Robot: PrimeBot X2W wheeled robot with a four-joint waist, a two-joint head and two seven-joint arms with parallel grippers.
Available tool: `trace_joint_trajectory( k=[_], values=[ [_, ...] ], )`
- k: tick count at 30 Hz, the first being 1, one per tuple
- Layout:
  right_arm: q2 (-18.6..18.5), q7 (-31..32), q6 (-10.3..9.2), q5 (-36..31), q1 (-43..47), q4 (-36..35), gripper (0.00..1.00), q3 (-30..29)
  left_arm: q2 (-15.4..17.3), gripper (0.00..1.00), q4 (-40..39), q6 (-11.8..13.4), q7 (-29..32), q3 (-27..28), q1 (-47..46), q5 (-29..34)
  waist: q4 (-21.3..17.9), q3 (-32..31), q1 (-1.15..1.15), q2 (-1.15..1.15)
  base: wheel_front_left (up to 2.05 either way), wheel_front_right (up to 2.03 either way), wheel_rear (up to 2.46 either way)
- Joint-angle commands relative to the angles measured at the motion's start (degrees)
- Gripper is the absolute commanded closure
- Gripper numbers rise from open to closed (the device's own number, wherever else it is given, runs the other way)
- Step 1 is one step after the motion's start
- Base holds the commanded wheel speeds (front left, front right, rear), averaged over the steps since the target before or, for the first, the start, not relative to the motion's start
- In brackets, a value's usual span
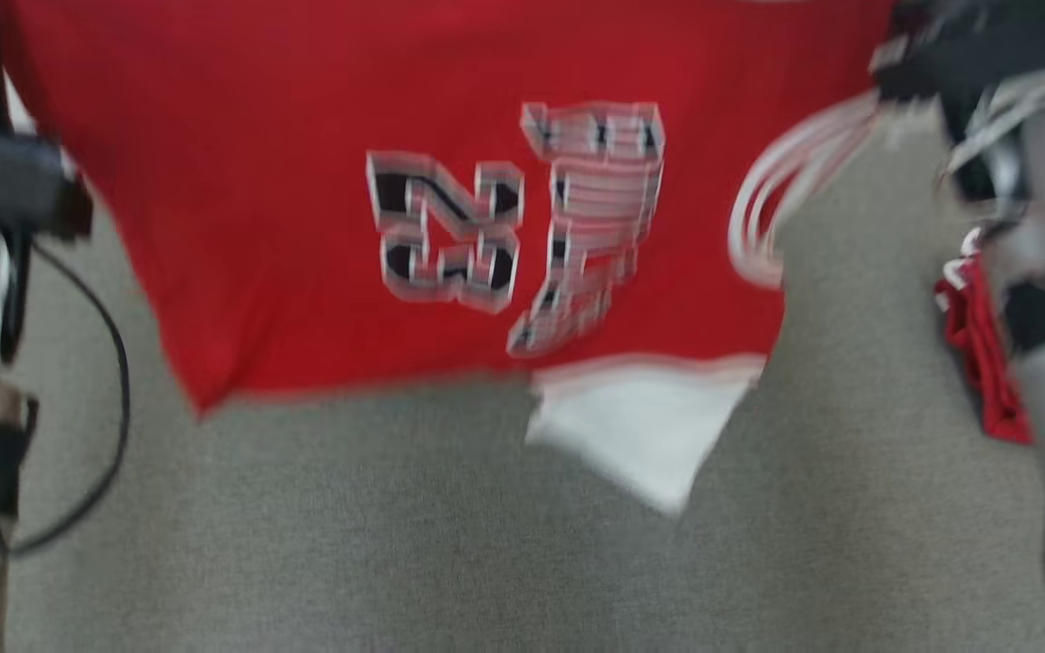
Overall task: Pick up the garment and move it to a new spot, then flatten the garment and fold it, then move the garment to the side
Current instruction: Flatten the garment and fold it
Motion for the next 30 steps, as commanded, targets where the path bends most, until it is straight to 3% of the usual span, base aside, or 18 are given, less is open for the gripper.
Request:
trace_joint_trajectory(
  k=[1,7,16,23,30],
  values=[
    [-0.6,-0.49,-0.11,-1.75,-4.44,1.52,1.0,0.18,-0.18,1.0,2.01,0.33,-0.47,-0.28,-3.58,0.7,0.52,9.91,-0.01,-0.01,0.0,0.0,0.0],
    [-2.38,-0.95,-0.11,-7.11,-20.34,8.23,1.0,-3.9,0.42,1.0,12.27,1.98,-3.22,-2.4,-20.08,4.05,1.09,14.53,-0.01,-0.01,0.0,0.0,0.0],
    [-4.94,-0.96,-0.13,-13.35,-26.84,7.2,1.0,-10.34,0.74,1.0,19.34,3.56,-5.94,-4.55,-31.6,6.68,0.34,19.01,-0.01,-0.01,0.0,0.0,0.0],
    [-6.31,-0.86,-0.16,-10.4,-16.94,5.09,1.0,-11.44,-1.43,1.0,18.41,5.22,-6.23,-3.98,-26.34,4.35,-0.43,25.01,-0.01,-0.01,0.0,0.0,0.0],
    [-5.15,-0.88,-0.14,-2.98,5.28,-6.11,1.0,-12.79,-6.94,1.0,12.34,5.22,-6.3,-2.63,-9.65,0.76,-0.38,25.24,-0.01,-0.01,0.0,0.0,0.0]
  ],
)
